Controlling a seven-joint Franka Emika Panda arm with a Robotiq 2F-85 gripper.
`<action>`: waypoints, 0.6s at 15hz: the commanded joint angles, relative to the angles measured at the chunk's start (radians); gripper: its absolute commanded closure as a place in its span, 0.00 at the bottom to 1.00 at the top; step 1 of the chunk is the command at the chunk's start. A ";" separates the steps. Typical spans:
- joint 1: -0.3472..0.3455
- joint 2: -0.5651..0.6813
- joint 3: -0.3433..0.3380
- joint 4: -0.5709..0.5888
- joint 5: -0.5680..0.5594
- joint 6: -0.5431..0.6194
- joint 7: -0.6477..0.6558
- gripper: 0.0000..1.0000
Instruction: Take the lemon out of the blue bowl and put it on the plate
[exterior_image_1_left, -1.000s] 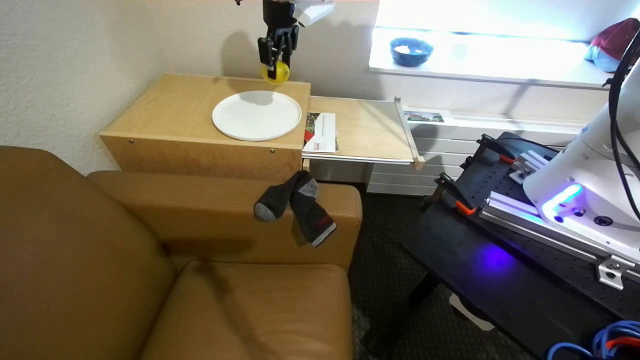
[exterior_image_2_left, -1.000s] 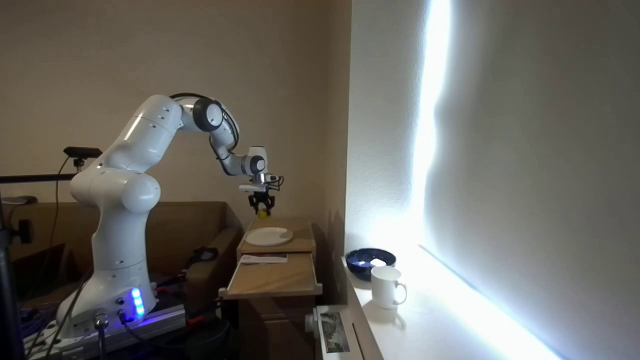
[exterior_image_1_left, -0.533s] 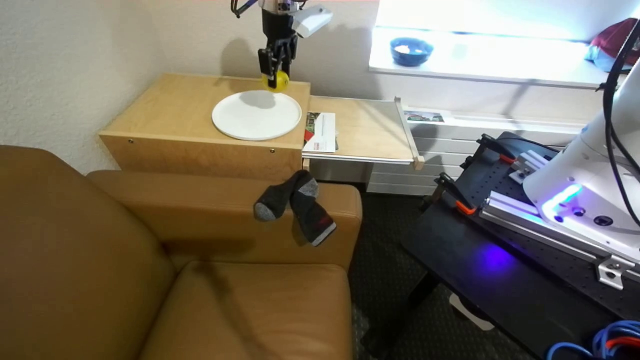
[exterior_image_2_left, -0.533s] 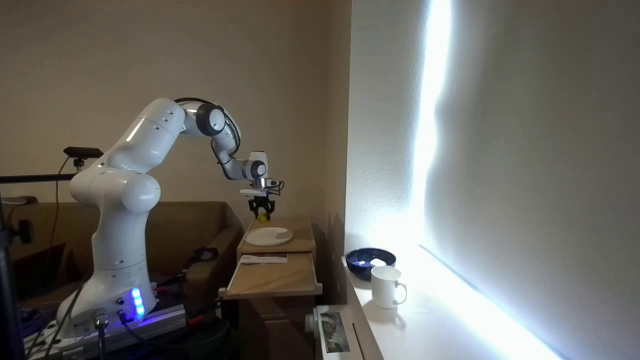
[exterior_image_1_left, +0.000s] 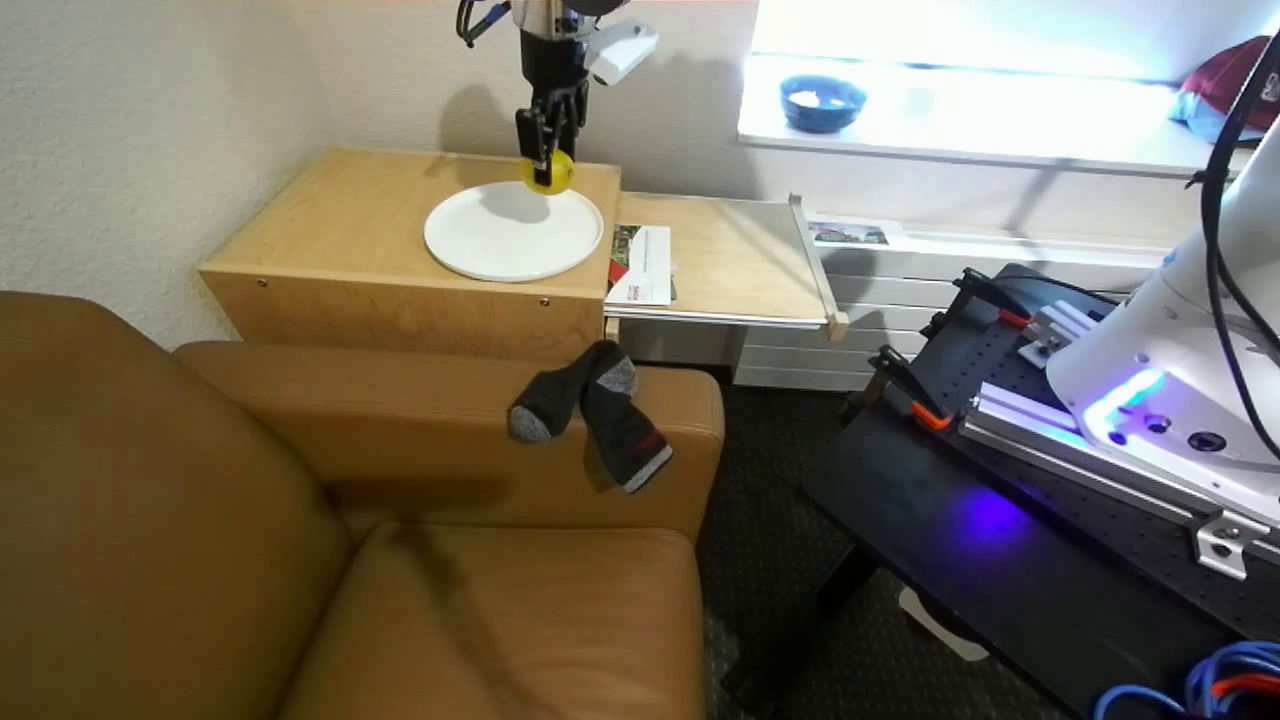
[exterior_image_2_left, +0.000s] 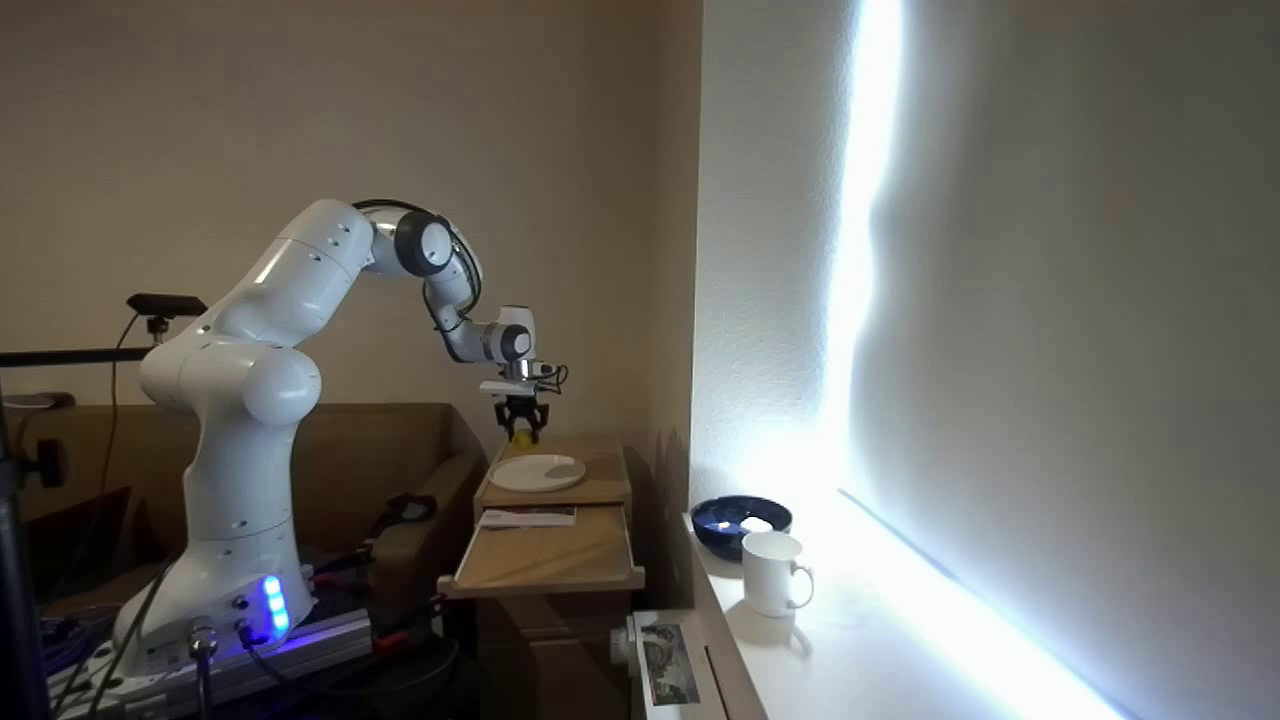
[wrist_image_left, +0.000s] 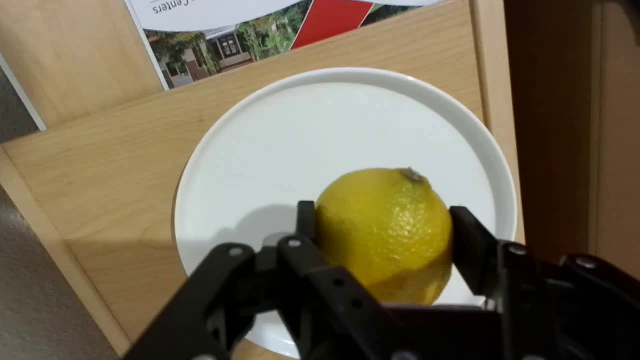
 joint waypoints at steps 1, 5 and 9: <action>-0.004 0.038 0.005 0.040 -0.008 -0.021 -0.019 0.58; -0.001 0.034 0.005 0.015 -0.007 -0.006 -0.003 0.33; 0.009 0.070 -0.016 0.045 -0.021 -0.005 0.019 0.58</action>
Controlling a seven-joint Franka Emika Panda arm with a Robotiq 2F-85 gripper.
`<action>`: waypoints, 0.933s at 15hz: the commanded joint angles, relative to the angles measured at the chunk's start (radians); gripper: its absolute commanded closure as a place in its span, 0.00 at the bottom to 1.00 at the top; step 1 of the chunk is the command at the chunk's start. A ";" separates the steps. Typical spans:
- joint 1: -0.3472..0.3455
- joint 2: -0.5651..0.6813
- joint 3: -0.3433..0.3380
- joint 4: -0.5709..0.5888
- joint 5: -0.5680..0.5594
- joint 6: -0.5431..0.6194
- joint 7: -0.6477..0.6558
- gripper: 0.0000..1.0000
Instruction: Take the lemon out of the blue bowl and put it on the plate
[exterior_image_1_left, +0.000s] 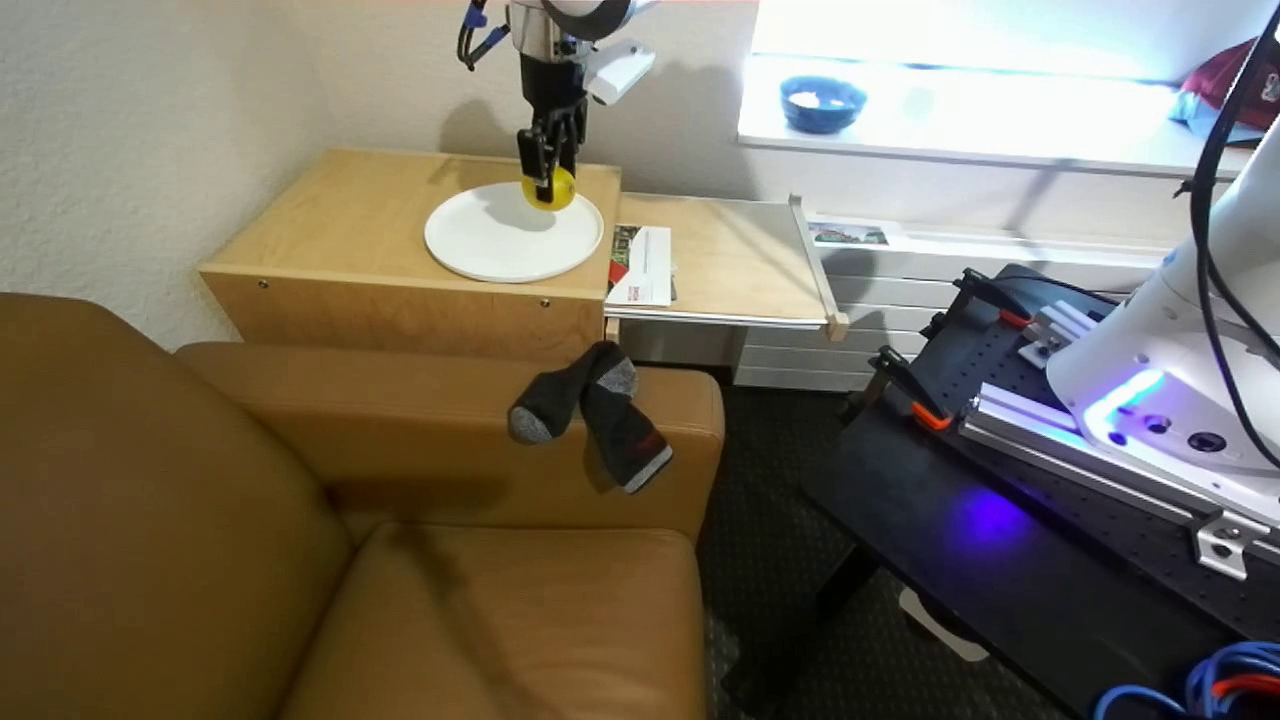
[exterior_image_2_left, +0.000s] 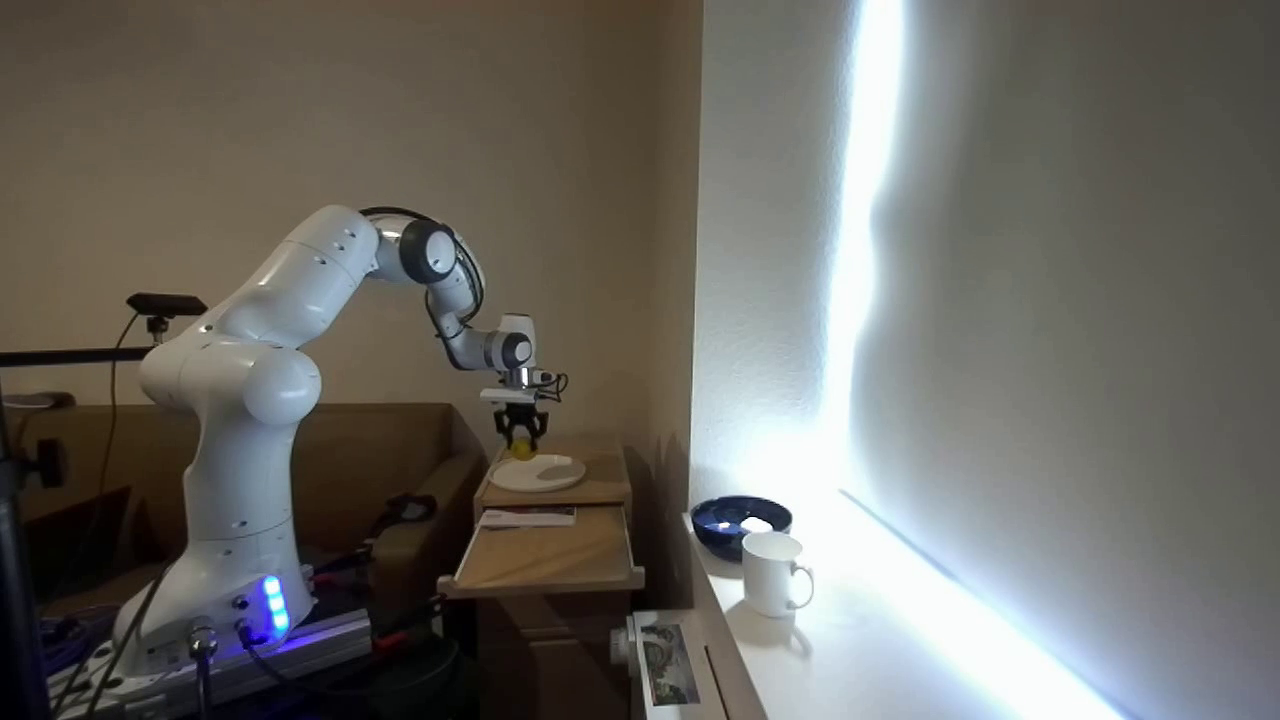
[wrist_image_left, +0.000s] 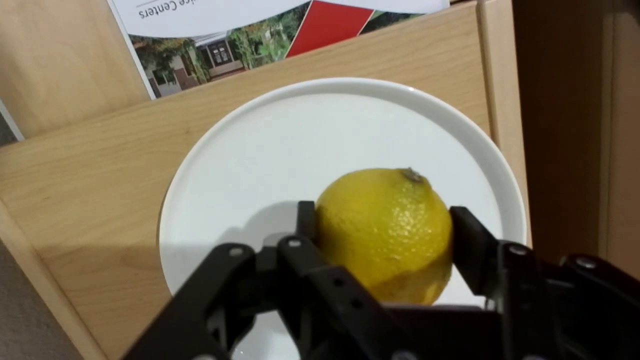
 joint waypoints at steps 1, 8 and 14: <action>0.006 0.041 -0.019 0.030 -0.016 0.003 0.025 0.58; 0.039 0.133 -0.063 0.085 -0.054 0.088 0.085 0.58; 0.068 0.185 -0.086 0.141 -0.068 0.084 0.112 0.58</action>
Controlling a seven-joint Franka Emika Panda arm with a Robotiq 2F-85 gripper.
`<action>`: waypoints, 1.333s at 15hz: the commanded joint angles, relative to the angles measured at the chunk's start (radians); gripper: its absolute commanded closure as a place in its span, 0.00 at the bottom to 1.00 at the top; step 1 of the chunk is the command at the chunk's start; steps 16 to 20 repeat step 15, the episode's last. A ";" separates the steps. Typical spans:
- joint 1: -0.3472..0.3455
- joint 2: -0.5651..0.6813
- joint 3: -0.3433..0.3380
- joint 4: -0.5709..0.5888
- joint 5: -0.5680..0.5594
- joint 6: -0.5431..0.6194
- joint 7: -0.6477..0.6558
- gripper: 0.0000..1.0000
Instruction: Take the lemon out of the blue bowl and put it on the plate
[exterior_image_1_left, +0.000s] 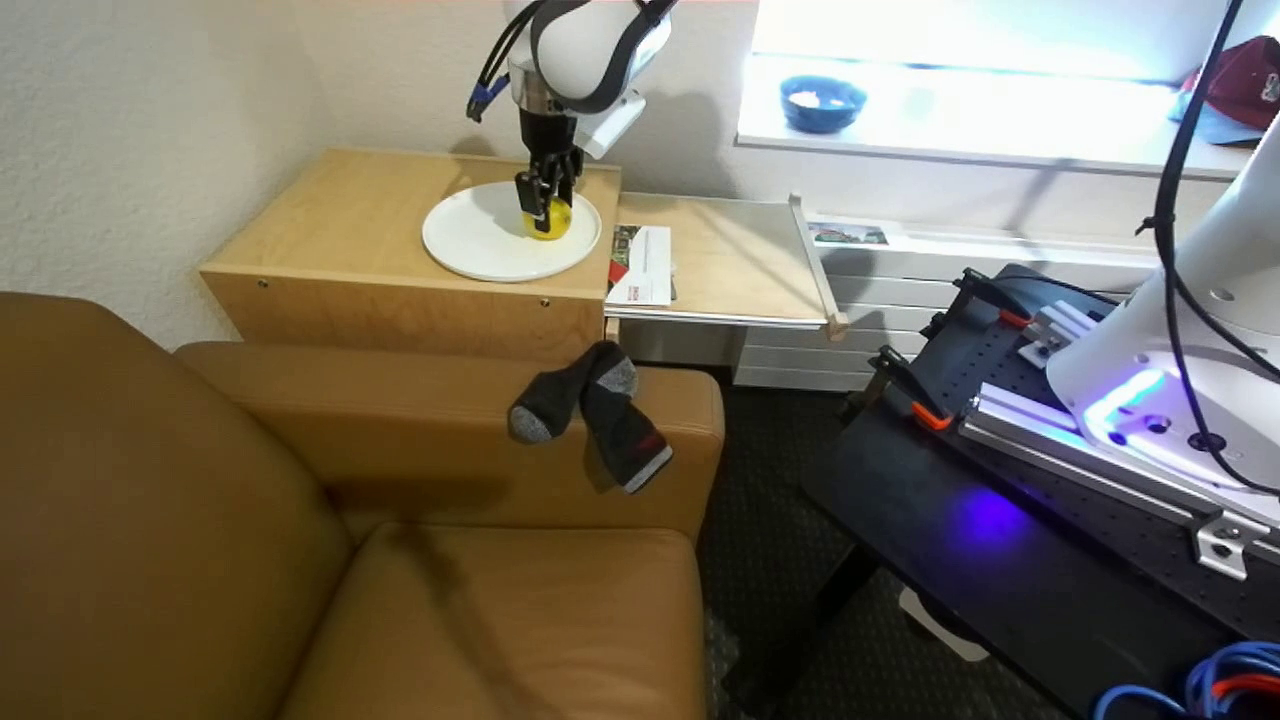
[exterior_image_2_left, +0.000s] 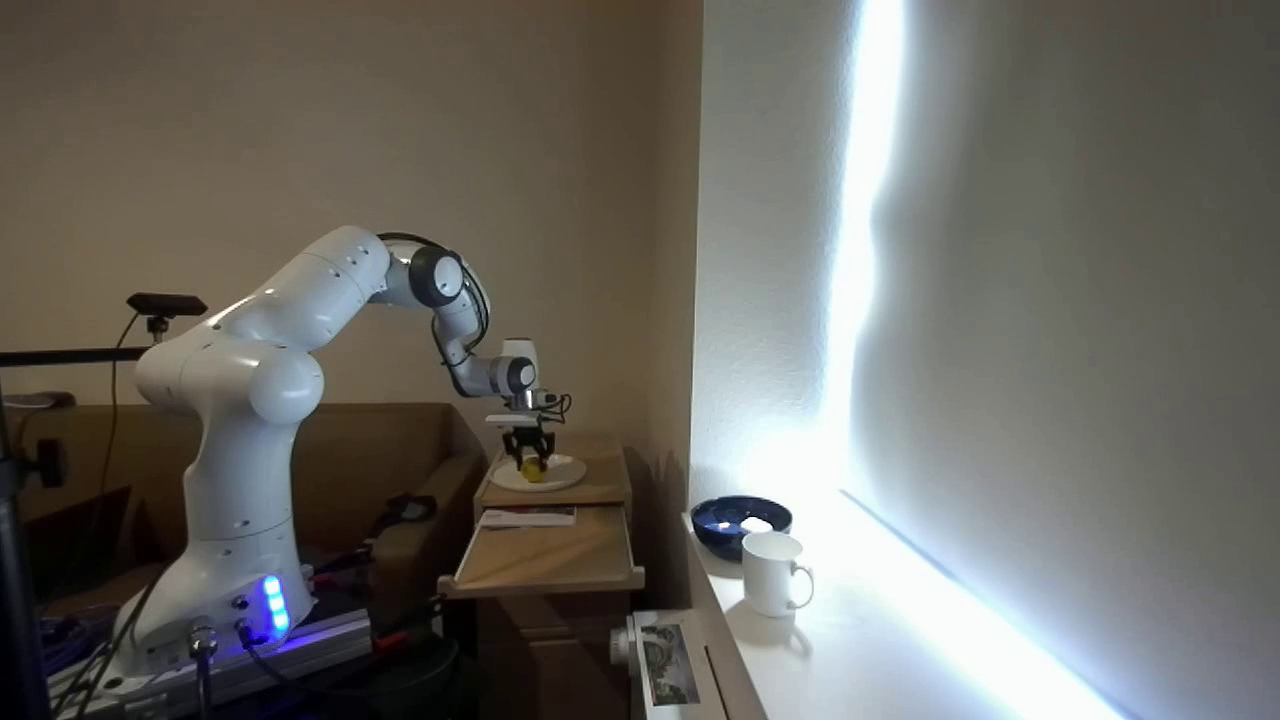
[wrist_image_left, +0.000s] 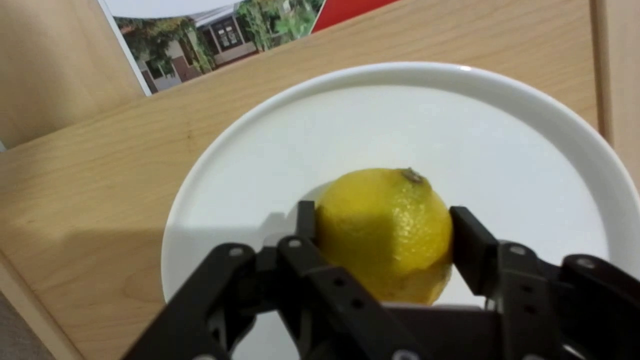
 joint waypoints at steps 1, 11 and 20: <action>0.013 0.036 -0.012 0.052 -0.013 -0.003 0.020 0.57; -0.086 -0.205 0.103 -0.121 0.113 -0.008 -0.049 0.00; -0.103 -0.219 0.148 -0.094 0.180 -0.004 -0.117 0.00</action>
